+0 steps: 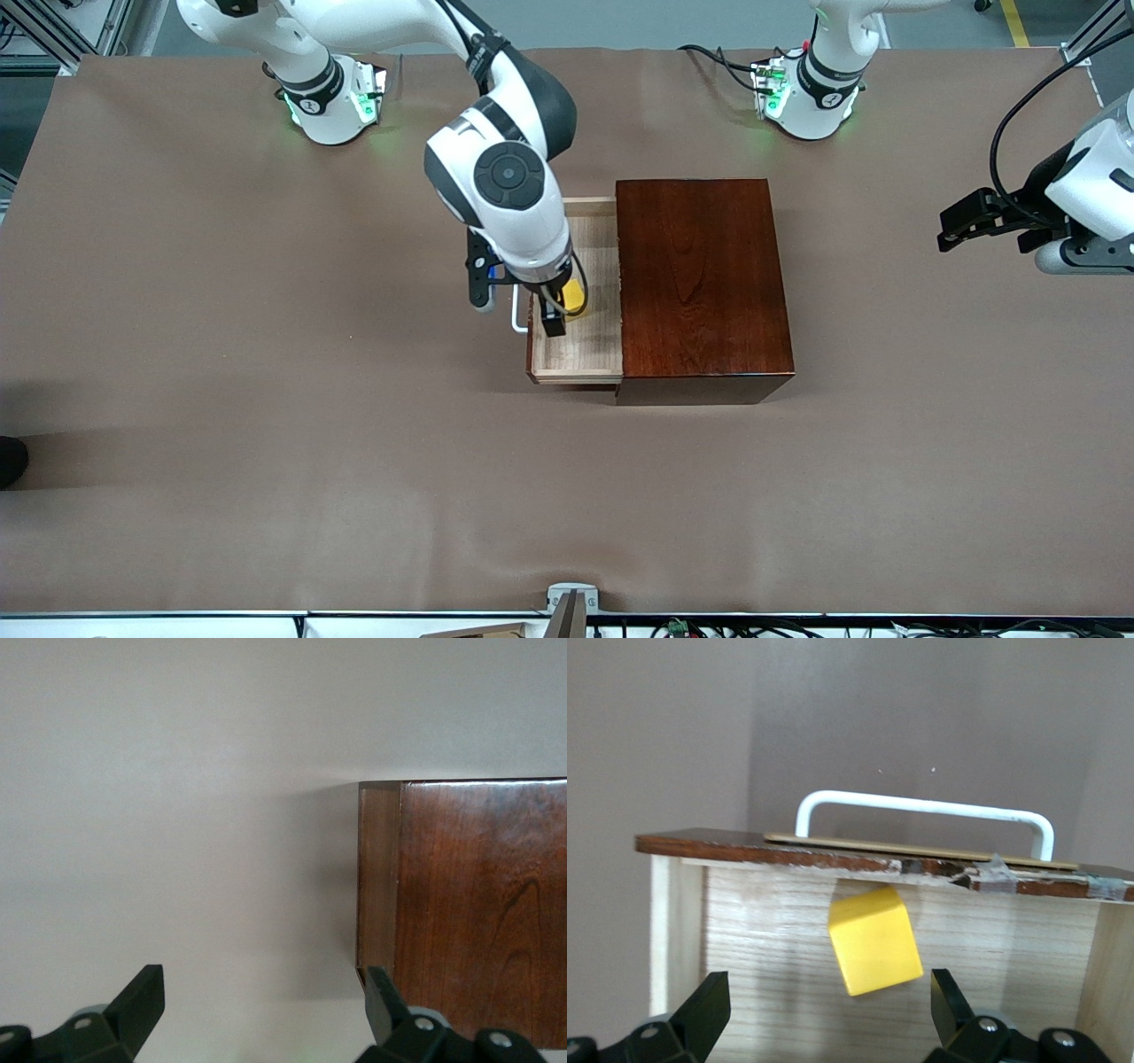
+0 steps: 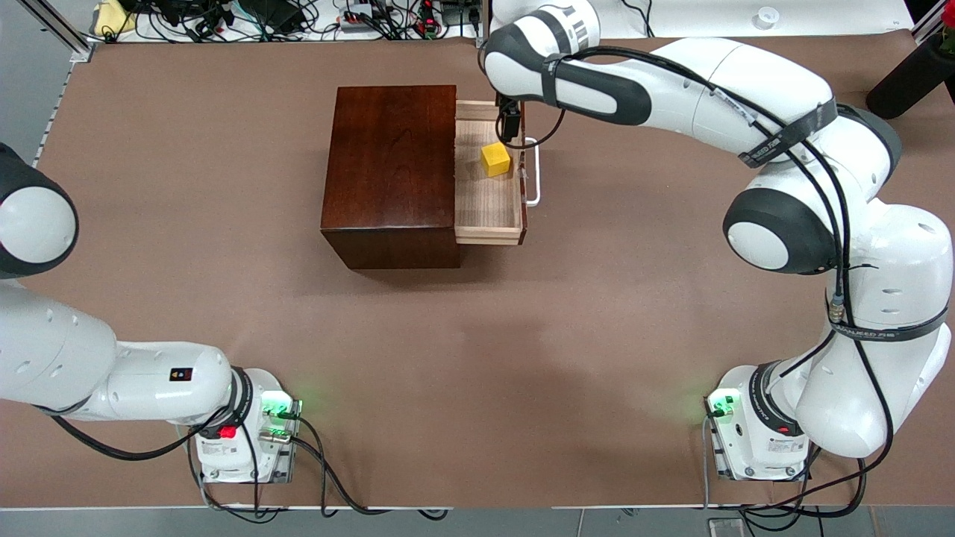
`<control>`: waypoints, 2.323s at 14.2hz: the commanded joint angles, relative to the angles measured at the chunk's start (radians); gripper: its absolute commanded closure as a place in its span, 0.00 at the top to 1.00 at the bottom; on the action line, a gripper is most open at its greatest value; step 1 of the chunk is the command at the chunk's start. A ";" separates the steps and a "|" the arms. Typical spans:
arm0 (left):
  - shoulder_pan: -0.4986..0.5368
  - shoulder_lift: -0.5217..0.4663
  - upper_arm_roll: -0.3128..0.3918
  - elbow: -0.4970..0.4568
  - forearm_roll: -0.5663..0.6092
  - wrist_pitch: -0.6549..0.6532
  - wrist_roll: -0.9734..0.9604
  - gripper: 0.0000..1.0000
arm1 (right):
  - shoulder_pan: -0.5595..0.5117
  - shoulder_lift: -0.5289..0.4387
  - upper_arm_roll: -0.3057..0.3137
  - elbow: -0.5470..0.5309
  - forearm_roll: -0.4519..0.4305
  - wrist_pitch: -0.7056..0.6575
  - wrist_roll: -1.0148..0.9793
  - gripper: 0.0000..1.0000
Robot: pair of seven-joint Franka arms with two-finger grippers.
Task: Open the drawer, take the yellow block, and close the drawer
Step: 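Lower the right gripper into the drawer and grasp the yellow cube, then lift the yellow cube out with the right gripper while the left gripper withdraws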
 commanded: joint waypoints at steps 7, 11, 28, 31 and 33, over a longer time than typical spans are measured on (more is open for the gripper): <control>0.000 -0.013 -0.008 -0.015 0.017 0.012 0.006 1.00 | 0.042 0.006 -0.009 -0.163 0.012 0.196 0.003 1.00; 0.000 -0.011 -0.008 -0.015 0.017 0.011 0.001 1.00 | 0.043 0.011 -0.009 -0.188 0.010 0.217 -0.003 1.00; -0.008 -0.007 -0.010 -0.009 0.012 0.011 -0.011 1.00 | 0.042 -0.041 -0.012 -0.203 0.013 0.259 -0.132 0.00; -0.009 -0.007 -0.010 -0.007 0.006 0.011 -0.011 1.00 | 0.031 -0.092 -0.015 -0.203 0.012 0.216 -0.170 0.00; -0.009 -0.007 -0.013 -0.007 0.004 0.012 -0.011 1.00 | 0.013 -0.126 -0.015 -0.202 0.010 0.187 -0.203 0.00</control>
